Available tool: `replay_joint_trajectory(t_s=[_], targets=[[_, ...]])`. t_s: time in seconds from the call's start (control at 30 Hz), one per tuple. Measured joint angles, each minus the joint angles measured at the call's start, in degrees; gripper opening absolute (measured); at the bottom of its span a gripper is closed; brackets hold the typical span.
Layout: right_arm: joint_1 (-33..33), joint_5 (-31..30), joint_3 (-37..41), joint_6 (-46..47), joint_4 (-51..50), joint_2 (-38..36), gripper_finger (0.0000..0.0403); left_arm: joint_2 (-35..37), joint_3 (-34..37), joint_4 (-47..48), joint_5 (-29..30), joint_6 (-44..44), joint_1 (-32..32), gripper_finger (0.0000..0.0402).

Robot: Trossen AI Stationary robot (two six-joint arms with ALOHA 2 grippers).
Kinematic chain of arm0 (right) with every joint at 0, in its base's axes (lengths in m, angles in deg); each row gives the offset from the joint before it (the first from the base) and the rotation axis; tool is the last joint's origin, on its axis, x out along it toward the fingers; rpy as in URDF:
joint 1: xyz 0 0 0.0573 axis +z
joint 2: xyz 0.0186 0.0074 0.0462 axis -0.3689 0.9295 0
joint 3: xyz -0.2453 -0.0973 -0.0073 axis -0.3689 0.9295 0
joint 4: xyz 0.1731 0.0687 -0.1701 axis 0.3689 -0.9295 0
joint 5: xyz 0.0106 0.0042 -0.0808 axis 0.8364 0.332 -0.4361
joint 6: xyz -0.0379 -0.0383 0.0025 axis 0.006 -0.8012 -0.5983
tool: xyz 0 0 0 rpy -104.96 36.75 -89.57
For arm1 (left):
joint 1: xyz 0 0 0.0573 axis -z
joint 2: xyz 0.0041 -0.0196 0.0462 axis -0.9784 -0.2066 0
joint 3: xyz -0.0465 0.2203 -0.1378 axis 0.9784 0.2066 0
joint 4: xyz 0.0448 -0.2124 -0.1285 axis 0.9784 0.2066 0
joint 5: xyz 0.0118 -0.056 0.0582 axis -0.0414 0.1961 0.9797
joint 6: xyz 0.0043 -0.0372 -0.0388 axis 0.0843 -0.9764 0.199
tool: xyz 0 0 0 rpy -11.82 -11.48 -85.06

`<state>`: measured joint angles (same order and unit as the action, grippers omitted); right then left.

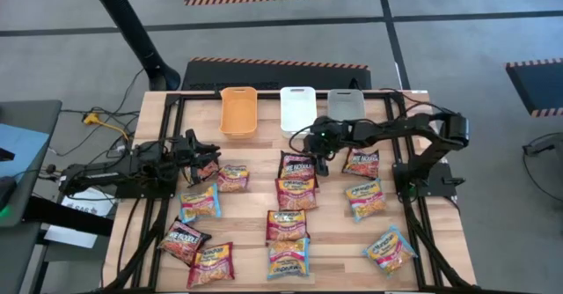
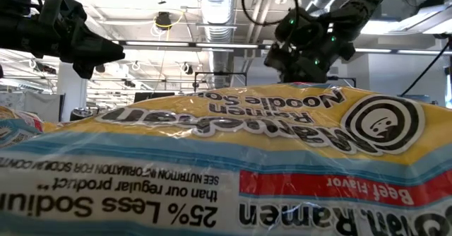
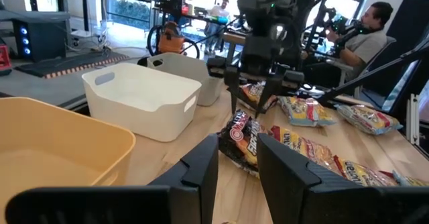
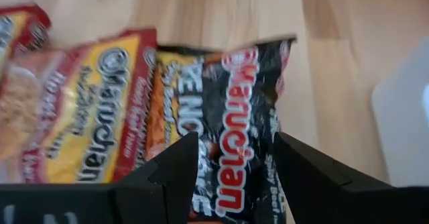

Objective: Sort Maruchan noodles
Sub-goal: Put the black noodle pack into the gray bin

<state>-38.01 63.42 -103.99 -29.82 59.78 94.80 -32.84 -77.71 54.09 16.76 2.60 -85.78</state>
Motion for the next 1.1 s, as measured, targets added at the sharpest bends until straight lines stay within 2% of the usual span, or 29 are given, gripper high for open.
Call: replay_joint_trajectory(t_s=[0.33, 0.47, 0.9, 1.0, 1.1], targets=[[0.0, 0.2, -0.11, 1.5, 1.88, 3.49, 0.0219, 0.0, 0.0, -0.02, 0.07, 0.0, 0.01, 0.0091], [-0.01, 0.2, -0.11, 2.98, 1.46, 3.49, 0.0204, 0.0, 0.0, 0.0, 1.38, 0.03, 0.02, 0.0091], [-0.24, 0.19, -0.05, 3.41, -0.05, 3.58, 0.0046, 0.0, 0.0, 0.0, 1.73, 0.03, 0.02, 0.0091], [-0.23, 0.65, -0.04, 2.27, -0.04, 3.46, 0.0017, 0.0, 0.0, 0.0, 1.73, 0.03, 0.0, 0.0091], [-0.68, 1.51, -0.01, 0.83, -0.24, 3.0, 0.0008, 0.0, 0.0, 0.0, 1.71, 0.03, 0.02, 0.0091]])
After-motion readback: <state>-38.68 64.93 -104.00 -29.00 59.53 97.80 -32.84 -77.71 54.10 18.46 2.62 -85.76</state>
